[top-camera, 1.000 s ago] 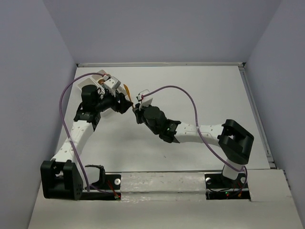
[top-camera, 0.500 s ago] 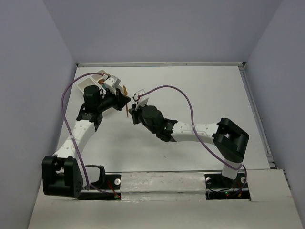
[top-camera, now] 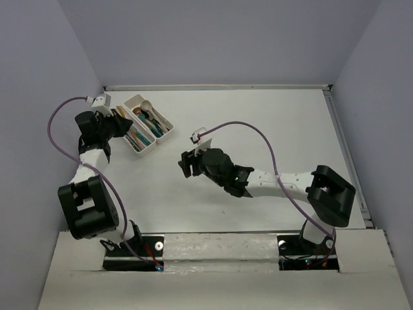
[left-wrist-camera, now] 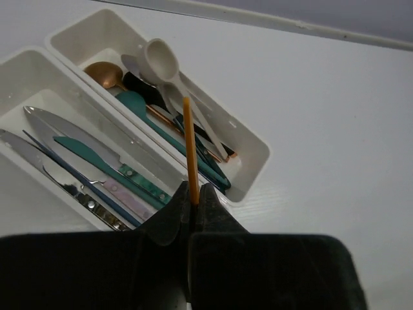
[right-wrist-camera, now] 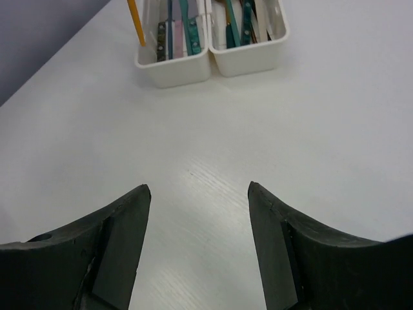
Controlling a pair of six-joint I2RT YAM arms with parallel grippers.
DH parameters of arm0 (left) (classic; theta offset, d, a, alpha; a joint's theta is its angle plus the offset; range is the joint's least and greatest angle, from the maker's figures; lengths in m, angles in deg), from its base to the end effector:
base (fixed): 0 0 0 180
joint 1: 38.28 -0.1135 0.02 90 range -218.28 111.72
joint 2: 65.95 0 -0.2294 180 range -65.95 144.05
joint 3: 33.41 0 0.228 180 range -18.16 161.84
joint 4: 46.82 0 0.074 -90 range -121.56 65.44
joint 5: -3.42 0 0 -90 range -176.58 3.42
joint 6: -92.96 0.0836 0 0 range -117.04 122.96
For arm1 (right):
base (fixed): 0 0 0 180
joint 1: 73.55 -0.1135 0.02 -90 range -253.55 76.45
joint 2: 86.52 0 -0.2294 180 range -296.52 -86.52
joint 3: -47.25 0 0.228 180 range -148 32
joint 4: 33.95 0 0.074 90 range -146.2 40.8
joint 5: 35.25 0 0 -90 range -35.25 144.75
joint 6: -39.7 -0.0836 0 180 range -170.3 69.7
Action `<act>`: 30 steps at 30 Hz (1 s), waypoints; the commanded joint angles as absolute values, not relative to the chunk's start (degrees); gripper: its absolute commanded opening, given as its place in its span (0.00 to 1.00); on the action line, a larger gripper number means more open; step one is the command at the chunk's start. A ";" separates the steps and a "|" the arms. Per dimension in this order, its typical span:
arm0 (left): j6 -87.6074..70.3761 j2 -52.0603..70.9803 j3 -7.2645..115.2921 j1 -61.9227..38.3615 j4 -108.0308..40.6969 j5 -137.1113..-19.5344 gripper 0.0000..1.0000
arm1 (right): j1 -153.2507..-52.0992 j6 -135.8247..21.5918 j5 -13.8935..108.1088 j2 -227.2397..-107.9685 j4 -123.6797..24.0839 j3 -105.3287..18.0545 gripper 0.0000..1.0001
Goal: Sort the eating utensils into containers
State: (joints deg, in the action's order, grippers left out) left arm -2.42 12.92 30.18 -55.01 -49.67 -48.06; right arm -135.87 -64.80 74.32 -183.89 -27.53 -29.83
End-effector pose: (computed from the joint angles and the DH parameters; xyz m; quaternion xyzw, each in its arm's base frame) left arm 0.3327 0.0457 0.2485 0.0617 0.7618 -0.1974 0.6139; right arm 0.2160 0.3515 0.2253 -0.2187 0.7517 0.2726 0.5592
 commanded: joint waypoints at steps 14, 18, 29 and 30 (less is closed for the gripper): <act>-19.80 37.06 40.92 -56.56 -64.43 -56.86 0.32 | -136.04 -75.26 87.53 -161.33 -41.72 -11.16 0.69; -19.54 34.61 38.80 -56.56 -64.79 -58.81 0.65 | -136.04 -75.96 89.20 -156.93 -44.19 -10.10 0.69; -12.25 19.76 36.07 -55.33 -63.56 -73.48 0.89 | -115.33 -81.08 82.46 -152.36 -77.67 -18.28 0.79; -8.41 16.79 35.73 -54.90 -63.21 -75.92 0.89 | -108.16 -80.11 77.30 -152.01 -78.20 -18.02 0.80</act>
State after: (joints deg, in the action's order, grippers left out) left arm -17.02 26.98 36.50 -56.04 -60.45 -66.31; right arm -125.64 -79.97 86.74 -153.18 -64.95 -15.79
